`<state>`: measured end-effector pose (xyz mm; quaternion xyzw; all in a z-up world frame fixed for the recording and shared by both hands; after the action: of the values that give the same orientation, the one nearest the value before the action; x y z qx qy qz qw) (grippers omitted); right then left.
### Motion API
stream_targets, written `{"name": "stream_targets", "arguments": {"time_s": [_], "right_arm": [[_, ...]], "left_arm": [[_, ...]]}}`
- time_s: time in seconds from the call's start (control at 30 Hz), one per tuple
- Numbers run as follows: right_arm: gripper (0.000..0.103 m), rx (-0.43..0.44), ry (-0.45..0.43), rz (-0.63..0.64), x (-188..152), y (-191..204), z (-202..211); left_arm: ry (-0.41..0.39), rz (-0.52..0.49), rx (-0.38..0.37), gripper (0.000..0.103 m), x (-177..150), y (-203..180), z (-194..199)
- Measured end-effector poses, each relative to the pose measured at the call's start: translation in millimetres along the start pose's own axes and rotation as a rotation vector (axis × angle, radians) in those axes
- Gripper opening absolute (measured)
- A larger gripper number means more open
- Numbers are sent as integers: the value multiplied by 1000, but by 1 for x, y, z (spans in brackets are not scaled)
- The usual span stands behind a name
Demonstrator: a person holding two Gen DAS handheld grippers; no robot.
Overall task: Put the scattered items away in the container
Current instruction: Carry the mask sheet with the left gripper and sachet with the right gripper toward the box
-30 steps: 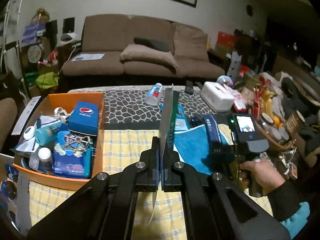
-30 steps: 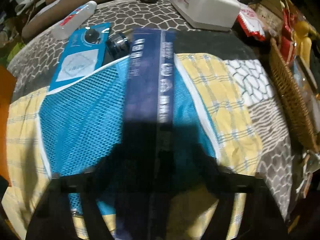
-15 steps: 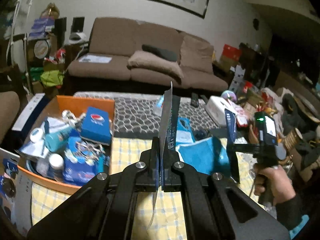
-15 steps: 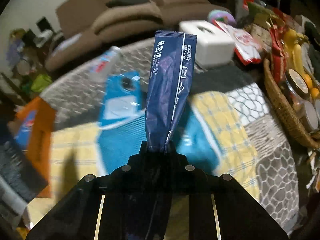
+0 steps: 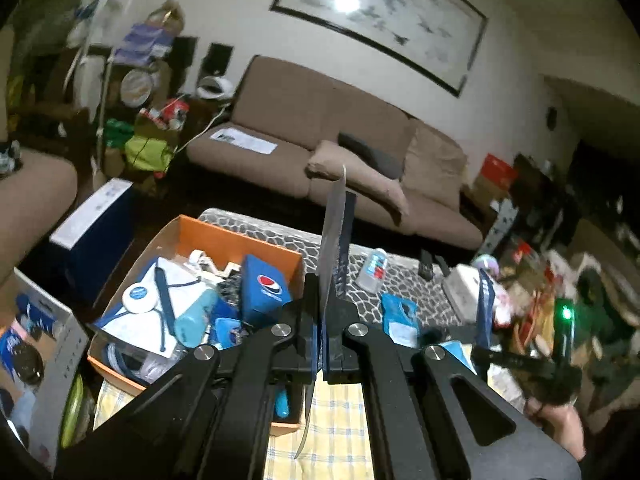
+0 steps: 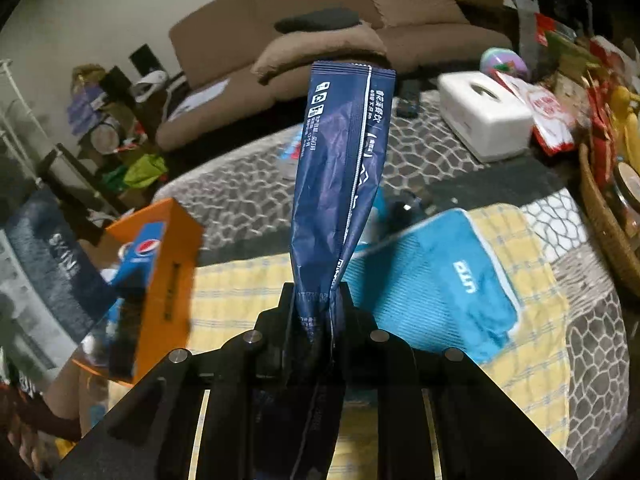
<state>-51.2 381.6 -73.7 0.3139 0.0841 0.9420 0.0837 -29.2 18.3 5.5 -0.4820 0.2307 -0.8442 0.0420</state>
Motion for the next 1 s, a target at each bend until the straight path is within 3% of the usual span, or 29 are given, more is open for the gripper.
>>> {"name": "stream_targets", "arguments": {"time_s": [0.2,0.57,1.0], "right_arm": [[18,62,-6,49,-2,43,9],[18,92,-9,98,-5,85,18],[18,188,45,217,-24,178,3]], "left_arm": [[-58,57,41,1,21,37,13],[-124,181,141,1,46,124,37],[-108,164,202,1,51,158,42]]}}
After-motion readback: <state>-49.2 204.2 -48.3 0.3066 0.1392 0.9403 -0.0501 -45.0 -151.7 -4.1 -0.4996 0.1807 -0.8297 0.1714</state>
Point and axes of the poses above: each gripper's, at about its wrist camera, not at the fingertips, and z roughly against the way its jaws point, y to its left, x to its top, the point moved 7 cm from there along -z, roughly the way its jaws point, and after that the axes turned 5 degrees about -x, right-handed, at the moved point
